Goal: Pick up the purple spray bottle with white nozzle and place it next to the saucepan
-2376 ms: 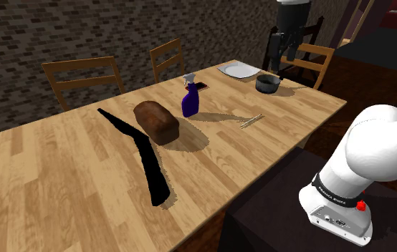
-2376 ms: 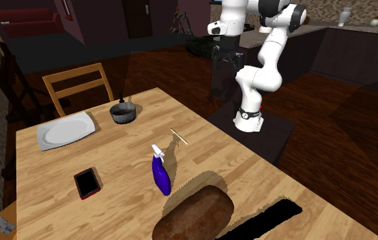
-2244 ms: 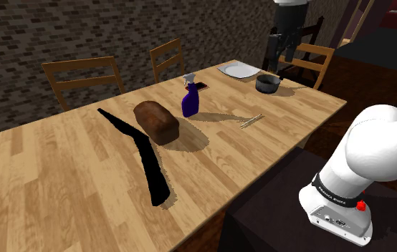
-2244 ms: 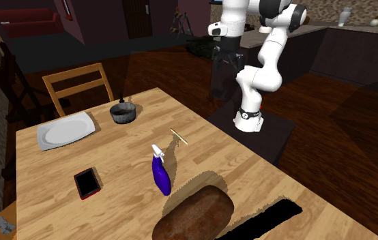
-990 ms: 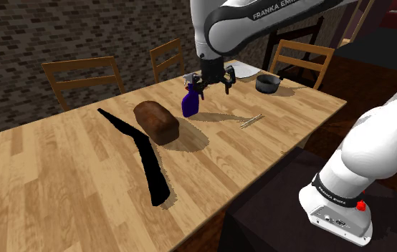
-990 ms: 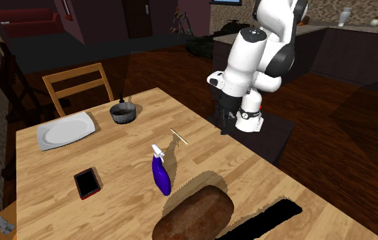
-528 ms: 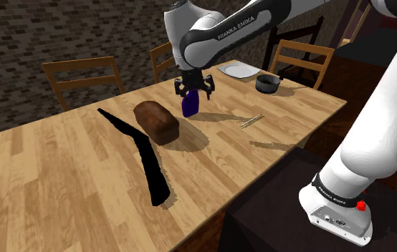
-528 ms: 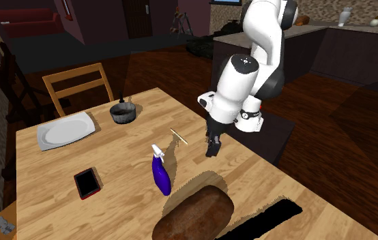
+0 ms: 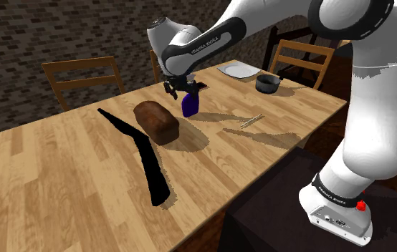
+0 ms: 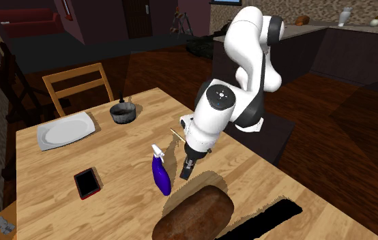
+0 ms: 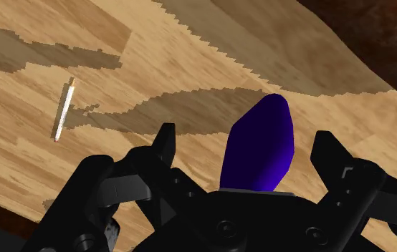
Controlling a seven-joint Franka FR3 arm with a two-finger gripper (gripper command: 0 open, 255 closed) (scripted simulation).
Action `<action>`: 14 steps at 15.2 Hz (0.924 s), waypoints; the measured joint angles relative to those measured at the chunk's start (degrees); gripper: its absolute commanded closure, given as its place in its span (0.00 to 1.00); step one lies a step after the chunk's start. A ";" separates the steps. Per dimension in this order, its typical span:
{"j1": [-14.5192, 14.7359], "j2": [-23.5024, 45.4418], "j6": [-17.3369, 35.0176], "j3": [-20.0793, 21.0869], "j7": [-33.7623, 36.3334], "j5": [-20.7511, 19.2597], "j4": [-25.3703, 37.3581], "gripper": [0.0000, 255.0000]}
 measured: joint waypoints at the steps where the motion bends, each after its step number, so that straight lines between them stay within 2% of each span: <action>1: 0.56 1.95 -0.61 -0.58 1.71 -0.65 2.33 0.00; 5: 2.68 11.25 -3.82 -3.25 6.77 -2.66 14.38 0.00; 9: 2.45 13.83 -2.41 -4.20 7.77 -3.39 15.60 0.00; 14: 1.89 14.88 0.03 -4.65 8.20 -3.97 14.25 0.00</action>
